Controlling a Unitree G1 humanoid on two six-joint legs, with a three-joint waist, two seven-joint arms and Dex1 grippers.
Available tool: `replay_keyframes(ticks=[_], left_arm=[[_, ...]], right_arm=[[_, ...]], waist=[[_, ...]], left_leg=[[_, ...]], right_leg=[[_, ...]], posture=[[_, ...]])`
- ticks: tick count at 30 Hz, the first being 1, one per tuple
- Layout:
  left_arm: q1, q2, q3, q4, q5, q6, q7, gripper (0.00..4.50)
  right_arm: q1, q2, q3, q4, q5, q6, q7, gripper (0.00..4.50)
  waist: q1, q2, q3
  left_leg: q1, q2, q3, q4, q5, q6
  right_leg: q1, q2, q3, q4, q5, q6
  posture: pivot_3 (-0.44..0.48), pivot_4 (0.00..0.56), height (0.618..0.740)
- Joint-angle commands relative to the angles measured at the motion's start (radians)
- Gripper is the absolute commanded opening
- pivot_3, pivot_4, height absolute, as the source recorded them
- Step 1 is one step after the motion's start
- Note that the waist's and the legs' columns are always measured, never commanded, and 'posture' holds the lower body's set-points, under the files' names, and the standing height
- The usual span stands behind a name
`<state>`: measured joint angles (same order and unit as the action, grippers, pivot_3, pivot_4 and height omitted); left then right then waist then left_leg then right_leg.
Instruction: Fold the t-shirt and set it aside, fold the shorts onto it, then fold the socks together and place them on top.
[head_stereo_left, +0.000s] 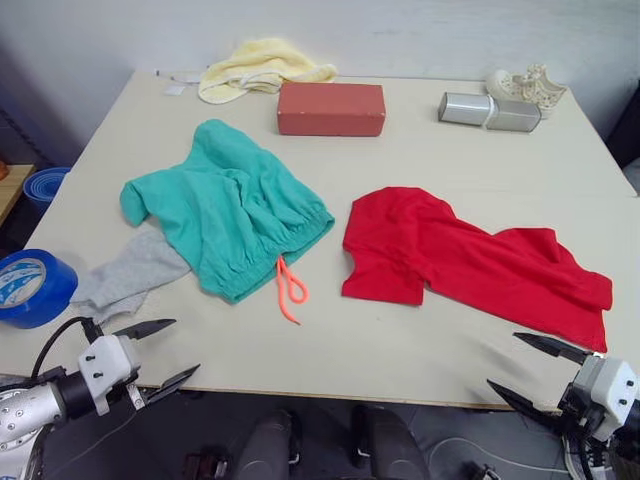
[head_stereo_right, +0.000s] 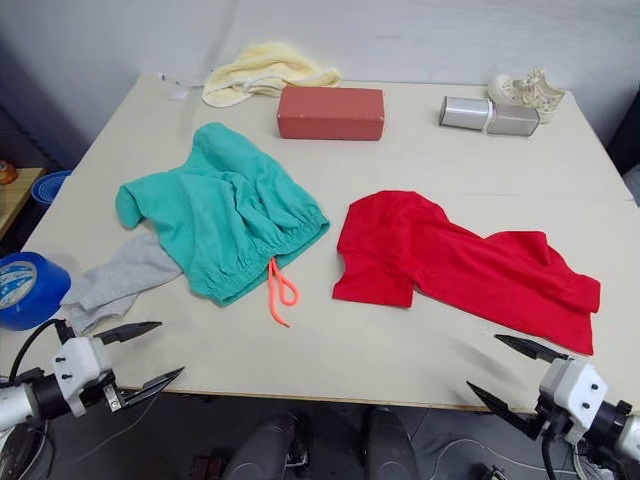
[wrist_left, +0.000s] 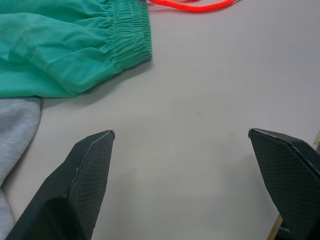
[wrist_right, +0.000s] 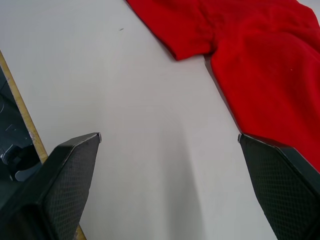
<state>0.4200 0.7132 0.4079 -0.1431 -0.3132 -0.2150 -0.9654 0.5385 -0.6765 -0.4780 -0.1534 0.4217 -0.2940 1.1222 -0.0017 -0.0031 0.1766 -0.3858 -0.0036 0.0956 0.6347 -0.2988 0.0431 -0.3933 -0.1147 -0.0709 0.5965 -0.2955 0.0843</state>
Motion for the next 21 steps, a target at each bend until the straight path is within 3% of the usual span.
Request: replay_keyframes(ticks=[1,14,21], left_arm=[[0.0,0.001,0.018,-0.002,-0.02,-0.014,-0.005,4.5],[-0.02,0.072,-0.012,-0.108,-0.213,0.238,-0.151,4.5],[-0.29,0.103,-0.23,-0.202,-0.164,0.239,-0.231,4.5]], right_arm=[[0.007,0.005,-0.001,-0.032,0.023,0.002,-0.006,4.48],[0.031,0.037,-0.037,-0.059,0.033,0.009,-0.038,4.48],[0.149,0.069,-0.237,-0.038,0.05,0.003,-0.118,4.48]], waist=[[0.0,0.0,0.0],[0.0,0.0,0.0],[0.024,0.001,-0.001]], left_leg=[[0.0,0.0,0.0,0.0,0.0,0.0],[0.0,0.0,0.0,0.0,0.001,-0.001],[0.0,0.0,0.0,0.002,0.001,-0.002]], right_leg=[[0.0,0.0,0.0,0.0,0.0,0.0],[0.0,0.0,0.0,0.001,0.0,0.0],[0.001,0.0,0.0,0.002,0.0,0.0]], posture=[[0.0,0.15,0.74],[0.0,0.15,0.74],[0.0,0.15,0.74]])
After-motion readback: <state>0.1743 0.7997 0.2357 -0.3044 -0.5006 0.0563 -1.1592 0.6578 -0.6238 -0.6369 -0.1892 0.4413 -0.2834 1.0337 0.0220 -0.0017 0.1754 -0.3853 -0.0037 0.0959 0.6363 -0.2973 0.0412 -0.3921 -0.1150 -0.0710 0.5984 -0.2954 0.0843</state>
